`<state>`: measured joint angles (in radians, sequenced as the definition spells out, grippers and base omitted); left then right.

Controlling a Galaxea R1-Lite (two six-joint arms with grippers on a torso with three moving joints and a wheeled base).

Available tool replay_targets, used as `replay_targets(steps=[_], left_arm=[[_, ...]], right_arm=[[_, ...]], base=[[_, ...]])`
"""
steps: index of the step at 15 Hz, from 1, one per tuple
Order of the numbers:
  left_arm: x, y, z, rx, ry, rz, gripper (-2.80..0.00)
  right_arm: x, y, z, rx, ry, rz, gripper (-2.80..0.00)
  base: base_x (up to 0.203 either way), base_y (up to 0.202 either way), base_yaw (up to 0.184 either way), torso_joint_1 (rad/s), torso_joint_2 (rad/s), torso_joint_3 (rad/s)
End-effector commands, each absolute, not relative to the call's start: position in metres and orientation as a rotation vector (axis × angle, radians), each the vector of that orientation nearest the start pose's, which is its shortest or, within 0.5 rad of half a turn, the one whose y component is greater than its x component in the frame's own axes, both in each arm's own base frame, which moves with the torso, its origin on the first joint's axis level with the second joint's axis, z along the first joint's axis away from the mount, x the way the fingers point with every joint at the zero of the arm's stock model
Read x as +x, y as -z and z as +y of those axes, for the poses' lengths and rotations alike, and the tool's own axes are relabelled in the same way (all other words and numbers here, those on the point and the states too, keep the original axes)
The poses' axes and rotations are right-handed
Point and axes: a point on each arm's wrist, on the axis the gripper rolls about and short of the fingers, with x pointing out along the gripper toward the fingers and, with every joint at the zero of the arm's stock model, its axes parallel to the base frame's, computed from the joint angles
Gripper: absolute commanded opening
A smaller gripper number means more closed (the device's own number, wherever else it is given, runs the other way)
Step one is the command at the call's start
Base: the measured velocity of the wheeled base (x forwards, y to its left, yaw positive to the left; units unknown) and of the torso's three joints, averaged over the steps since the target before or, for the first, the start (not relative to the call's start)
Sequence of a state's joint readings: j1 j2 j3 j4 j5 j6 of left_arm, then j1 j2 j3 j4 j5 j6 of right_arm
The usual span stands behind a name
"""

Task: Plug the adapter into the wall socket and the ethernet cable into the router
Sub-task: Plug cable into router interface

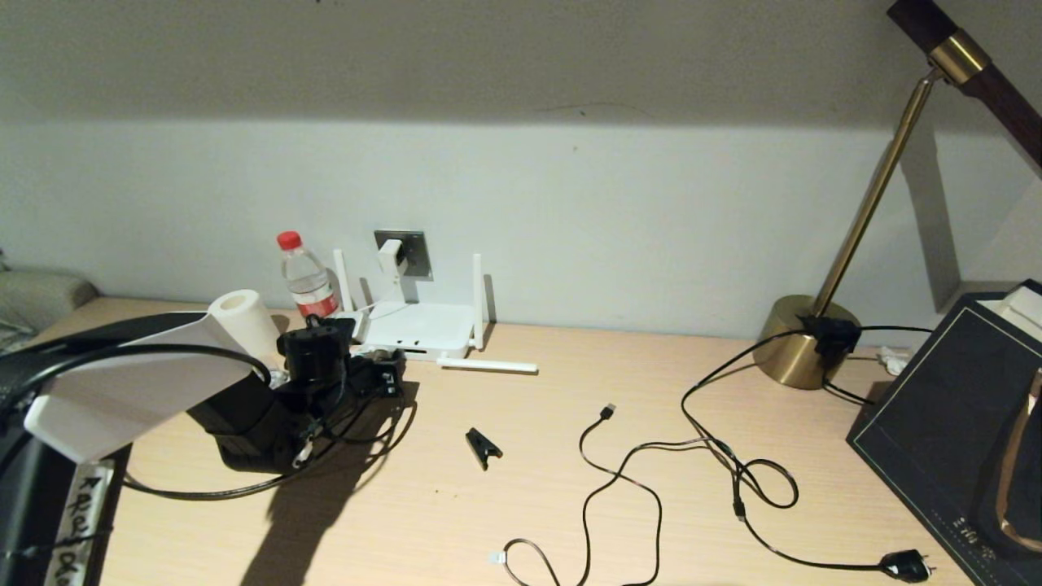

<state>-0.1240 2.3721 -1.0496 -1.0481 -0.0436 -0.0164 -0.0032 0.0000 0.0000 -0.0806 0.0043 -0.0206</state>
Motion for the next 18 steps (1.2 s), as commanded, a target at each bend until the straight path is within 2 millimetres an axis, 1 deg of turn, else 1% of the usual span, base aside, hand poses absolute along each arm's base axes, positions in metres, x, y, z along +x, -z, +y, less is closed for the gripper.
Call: replay_targets(steps=[1, 10, 18], left_arm=[[0.4276, -0.0304, -0.0544, -0.006, 0.164, 0.268, -2.8], [0.4291, -0.0323, -0.0546, -0.006, 0.164, 0.267, -2.8], [0.4248, -0.0339, -0.0546, -0.005, 0.159, 0.273, -2.8]], right_arm=[[-0.0207, -0.0757, 0.0002, -0.022, -0.001, -0.051, -2.8], [-0.0207, -0.0757, 0.0002, -0.022, -0.001, -0.051, -2.8], [-0.0207, -0.0757, 0.0002, -0.022, -0.001, -0.051, -2.8]], base=[[0.0, 0.0, 0.0, 0.0, 0.0, 0.0], [0.0, 0.0, 0.0, 0.0, 0.0, 0.0], [0.0, 0.0, 0.0, 0.0, 0.0, 0.0]])
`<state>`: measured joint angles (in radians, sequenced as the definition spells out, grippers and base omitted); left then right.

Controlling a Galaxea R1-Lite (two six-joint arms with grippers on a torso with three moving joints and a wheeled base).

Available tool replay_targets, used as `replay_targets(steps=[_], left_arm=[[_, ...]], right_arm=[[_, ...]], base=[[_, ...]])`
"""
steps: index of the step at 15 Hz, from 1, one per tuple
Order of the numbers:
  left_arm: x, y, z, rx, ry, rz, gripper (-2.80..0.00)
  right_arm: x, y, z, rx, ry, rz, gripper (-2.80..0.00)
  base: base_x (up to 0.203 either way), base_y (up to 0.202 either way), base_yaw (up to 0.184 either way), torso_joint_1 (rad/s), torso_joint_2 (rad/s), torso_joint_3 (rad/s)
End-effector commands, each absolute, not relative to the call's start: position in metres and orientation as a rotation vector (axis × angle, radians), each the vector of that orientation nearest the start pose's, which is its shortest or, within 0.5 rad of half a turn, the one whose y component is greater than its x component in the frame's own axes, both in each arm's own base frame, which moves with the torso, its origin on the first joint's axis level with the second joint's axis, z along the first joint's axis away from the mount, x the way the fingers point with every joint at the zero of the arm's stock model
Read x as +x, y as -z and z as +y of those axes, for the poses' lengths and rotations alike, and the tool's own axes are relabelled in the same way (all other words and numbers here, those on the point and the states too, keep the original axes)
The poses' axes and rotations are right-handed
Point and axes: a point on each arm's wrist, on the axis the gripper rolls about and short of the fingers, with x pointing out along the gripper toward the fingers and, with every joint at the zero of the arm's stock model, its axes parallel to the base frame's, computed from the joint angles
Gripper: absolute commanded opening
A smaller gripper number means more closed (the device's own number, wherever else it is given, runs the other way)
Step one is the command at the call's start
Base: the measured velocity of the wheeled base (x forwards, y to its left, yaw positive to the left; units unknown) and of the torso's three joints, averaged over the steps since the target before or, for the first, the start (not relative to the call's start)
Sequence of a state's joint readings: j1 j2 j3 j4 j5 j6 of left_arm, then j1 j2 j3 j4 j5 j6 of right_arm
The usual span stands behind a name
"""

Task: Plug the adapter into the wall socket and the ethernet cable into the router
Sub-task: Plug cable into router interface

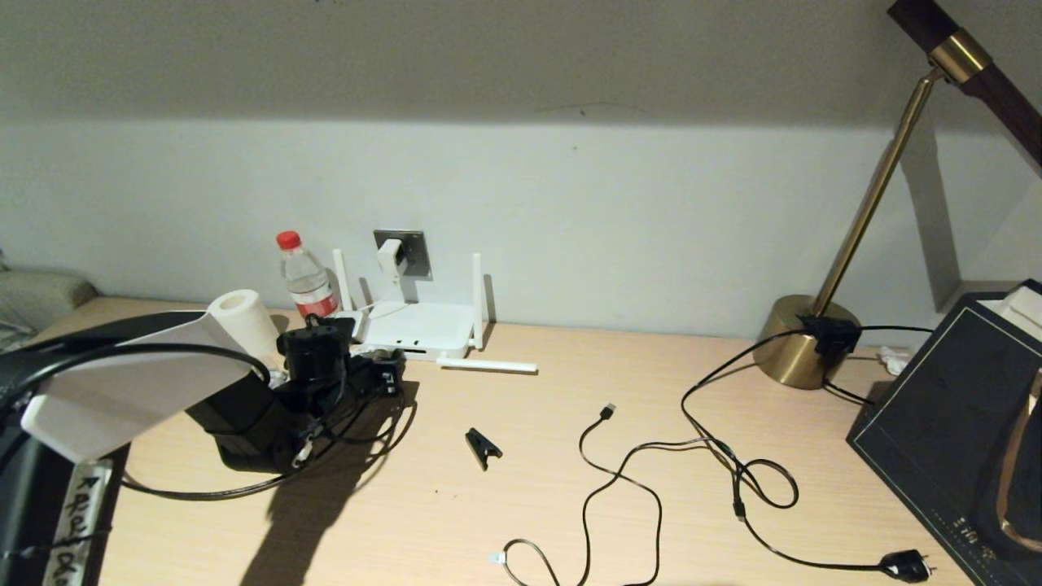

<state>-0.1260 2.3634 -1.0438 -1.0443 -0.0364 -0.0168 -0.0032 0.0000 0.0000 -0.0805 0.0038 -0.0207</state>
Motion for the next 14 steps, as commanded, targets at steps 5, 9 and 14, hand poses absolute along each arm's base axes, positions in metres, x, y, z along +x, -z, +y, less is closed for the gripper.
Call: replay_targets(steps=[5, 9, 14], left_arm=[[0.4249, -0.0331, -0.0546, -0.005, 0.159, 0.274, -2.8], [0.4246, -0.0328, -0.0545, -0.005, 0.158, 0.276, -2.8], [0.425, -0.0334, -0.0558, -0.004, 0.159, 0.273, -2.8]], right_arm=[[-0.0207, -0.0757, 0.0002, -0.022, -0.001, -0.051, -2.8], [-0.0207, -0.0757, 0.0002, -0.022, -0.001, -0.051, -2.8], [-0.0207, -0.0757, 0.0002, -0.022, -0.001, -0.051, -2.8]], base=[[0.0, 0.0, 0.0, 0.0, 0.0, 0.0], [0.0, 0.0, 0.0, 0.0, 0.0, 0.0], [0.0, 0.0, 0.0, 0.0, 0.0, 0.0]])
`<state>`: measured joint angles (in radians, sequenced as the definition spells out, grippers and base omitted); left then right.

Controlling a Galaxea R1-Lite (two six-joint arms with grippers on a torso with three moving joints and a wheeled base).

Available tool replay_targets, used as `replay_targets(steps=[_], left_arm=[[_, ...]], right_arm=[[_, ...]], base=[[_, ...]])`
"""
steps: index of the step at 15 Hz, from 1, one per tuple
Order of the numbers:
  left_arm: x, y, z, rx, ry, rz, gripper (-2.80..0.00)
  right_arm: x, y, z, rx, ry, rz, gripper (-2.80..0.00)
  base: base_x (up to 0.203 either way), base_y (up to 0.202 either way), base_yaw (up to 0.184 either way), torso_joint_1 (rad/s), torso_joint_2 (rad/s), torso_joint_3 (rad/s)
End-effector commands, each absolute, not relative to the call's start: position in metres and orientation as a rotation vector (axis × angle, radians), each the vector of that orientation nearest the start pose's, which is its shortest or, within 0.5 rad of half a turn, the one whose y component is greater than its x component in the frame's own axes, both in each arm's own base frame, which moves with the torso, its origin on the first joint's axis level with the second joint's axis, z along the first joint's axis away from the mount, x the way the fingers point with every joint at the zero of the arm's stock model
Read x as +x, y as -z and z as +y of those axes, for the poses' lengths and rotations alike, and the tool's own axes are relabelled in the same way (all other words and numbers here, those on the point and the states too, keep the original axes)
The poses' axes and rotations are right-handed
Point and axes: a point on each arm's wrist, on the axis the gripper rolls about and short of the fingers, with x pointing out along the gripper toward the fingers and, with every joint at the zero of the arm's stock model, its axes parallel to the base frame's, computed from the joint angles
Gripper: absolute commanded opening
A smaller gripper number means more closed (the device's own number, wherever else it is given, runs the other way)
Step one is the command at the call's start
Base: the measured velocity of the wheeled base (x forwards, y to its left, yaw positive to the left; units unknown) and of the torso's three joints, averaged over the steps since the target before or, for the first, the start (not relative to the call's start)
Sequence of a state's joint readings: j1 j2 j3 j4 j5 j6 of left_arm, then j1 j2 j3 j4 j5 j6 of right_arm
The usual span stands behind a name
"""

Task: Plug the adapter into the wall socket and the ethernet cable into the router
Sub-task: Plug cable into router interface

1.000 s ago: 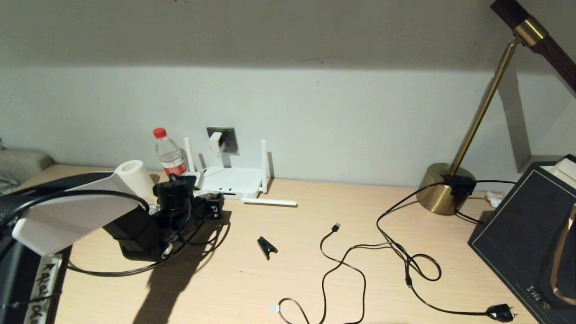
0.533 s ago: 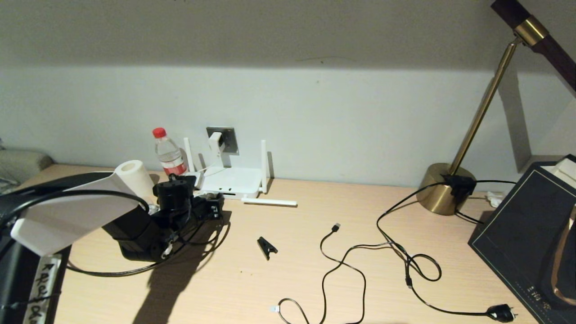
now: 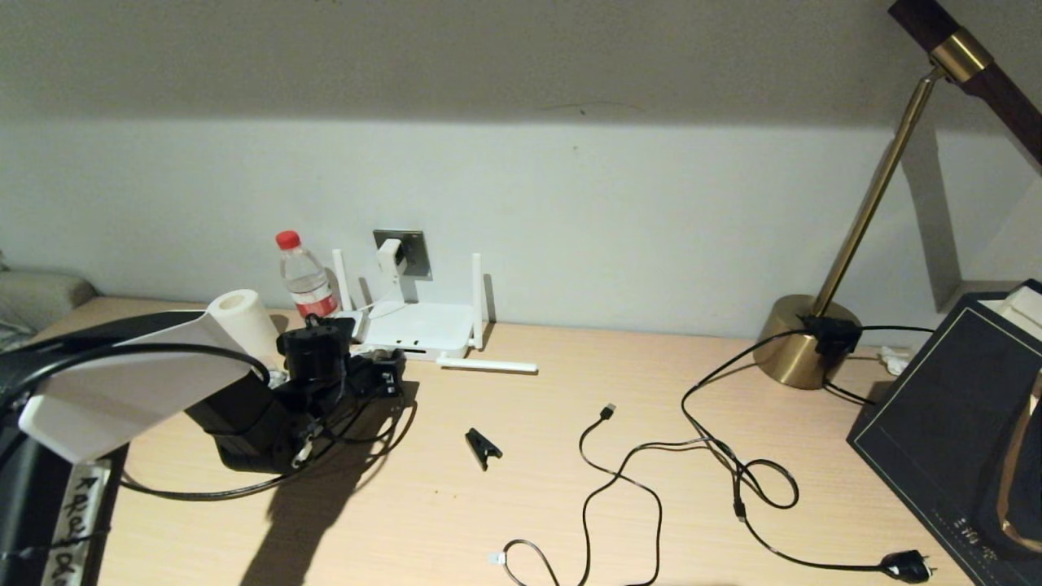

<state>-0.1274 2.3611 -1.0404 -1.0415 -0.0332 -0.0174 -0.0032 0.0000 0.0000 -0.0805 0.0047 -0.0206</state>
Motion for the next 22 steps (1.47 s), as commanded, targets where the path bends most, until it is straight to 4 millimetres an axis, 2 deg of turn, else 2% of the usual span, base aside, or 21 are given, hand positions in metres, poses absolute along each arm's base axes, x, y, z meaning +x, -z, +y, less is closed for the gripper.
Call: replay_targets(steps=[1, 22], left_arm=[[0.425, -0.0334, -0.0558, -0.004, 0.159, 0.273, -2.8], [0.4257, -0.0366, -0.0571, -0.003, 0.155, 0.264, -2.8]], right_arm=[[-0.0207, -0.0757, 0.0002, -0.022, -0.001, -0.051, -2.8], [-0.0207, -0.0757, 0.0002, -0.022, -0.001, -0.051, -2.8]], base=[[0.0, 0.0, 0.0, 0.0, 0.0, 0.0], [0.0, 0.0, 0.0, 0.0, 0.0, 0.0]])
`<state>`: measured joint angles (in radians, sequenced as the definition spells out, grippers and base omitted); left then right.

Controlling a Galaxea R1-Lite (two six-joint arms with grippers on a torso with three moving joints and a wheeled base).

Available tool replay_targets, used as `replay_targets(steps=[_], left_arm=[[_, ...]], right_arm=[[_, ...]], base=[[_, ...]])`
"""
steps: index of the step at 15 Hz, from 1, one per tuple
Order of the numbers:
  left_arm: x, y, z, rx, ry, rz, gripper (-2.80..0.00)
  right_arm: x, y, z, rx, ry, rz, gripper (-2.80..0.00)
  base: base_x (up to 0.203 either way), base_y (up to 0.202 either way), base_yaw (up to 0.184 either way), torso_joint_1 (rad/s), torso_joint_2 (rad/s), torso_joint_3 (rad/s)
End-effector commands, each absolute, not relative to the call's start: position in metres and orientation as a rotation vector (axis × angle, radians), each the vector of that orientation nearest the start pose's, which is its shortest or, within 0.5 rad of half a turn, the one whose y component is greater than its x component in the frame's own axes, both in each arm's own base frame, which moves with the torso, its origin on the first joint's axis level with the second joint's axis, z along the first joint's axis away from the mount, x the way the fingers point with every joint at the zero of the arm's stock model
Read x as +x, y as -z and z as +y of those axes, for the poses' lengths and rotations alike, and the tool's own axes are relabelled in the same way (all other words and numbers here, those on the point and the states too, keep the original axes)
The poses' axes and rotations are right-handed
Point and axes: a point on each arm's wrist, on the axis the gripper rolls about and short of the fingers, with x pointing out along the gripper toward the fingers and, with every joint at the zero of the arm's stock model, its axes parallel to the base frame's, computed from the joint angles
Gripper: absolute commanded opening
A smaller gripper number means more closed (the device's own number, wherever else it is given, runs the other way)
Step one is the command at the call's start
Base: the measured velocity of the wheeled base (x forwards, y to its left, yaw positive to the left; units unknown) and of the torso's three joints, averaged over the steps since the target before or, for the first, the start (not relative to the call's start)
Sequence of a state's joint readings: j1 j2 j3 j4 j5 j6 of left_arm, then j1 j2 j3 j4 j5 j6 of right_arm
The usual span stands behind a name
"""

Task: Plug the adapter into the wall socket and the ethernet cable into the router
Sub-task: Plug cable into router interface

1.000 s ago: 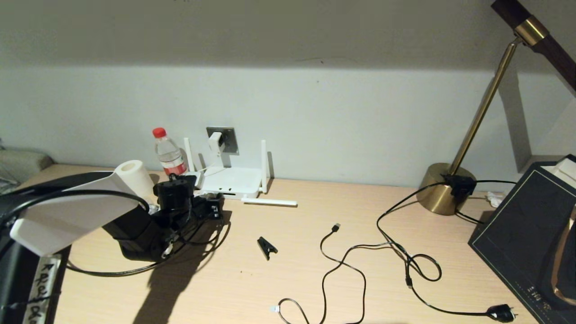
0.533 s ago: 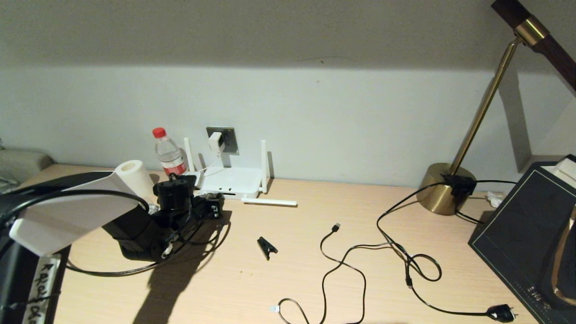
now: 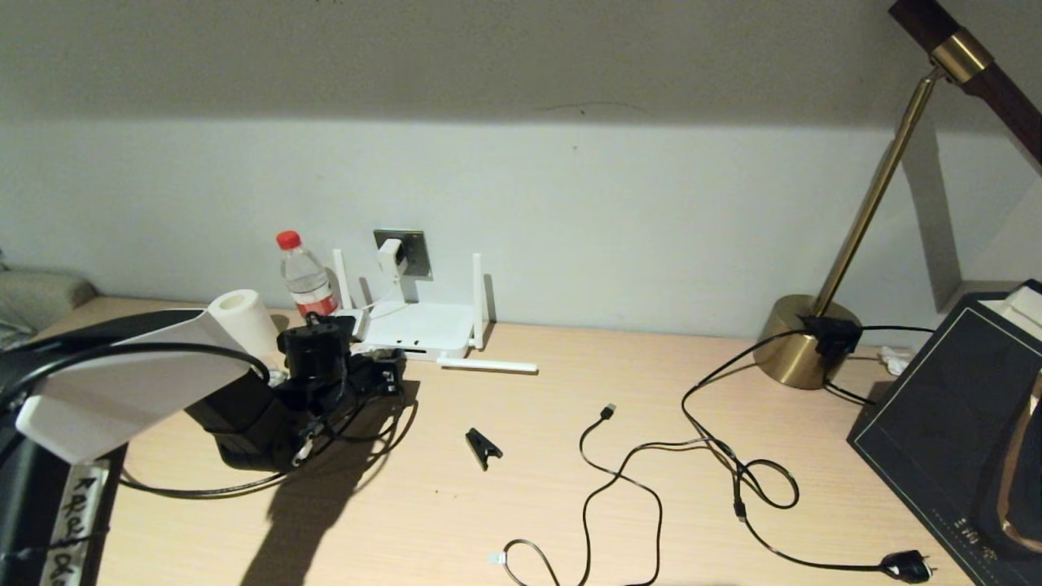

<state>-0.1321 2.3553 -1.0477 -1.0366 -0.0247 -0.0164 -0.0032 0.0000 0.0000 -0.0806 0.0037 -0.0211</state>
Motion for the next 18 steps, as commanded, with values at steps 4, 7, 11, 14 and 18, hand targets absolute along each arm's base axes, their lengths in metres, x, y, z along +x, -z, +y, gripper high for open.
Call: replay_targets(steps=[4, 7, 11, 14, 18], left_arm=[[0.4249, -0.0371, -0.0569, -0.004, 0.153, 0.264, -2.8], [0.4255, -0.0371, -0.057, -0.004, 0.152, 0.262, -2.8], [0.4253, -0.035, -0.0576, -0.004, 0.153, 0.268, -2.8], [0.4241, -0.0341, -0.0575, -0.003, 0.153, 0.273, -2.8], [0.4229, -0.0347, -0.0573, -0.003, 0.153, 0.274, -2.8]], right_arm=[[-0.0207, -0.0757, 0.0002, -0.022, -0.001, -0.051, -2.8], [-0.0207, -0.0757, 0.0002, -0.022, -0.001, -0.051, -2.8], [-0.0207, -0.0757, 0.0002, -0.022, -0.001, -0.051, -2.8], [-0.0207, -0.0757, 0.0002, -0.022, -0.001, -0.051, -2.8], [-0.0207, -0.0757, 0.0002, -0.022, -0.001, -0.051, -2.8]], base=[[0.0, 0.0, 0.0, 0.0, 0.0, 0.0], [0.0, 0.0, 0.0, 0.0, 0.0, 0.0], [0.0, 0.0, 0.0, 0.0, 0.0, 0.0], [0.0, 0.0, 0.0, 0.0, 0.0, 0.0], [0.0, 0.0, 0.0, 0.0, 0.0, 0.0]])
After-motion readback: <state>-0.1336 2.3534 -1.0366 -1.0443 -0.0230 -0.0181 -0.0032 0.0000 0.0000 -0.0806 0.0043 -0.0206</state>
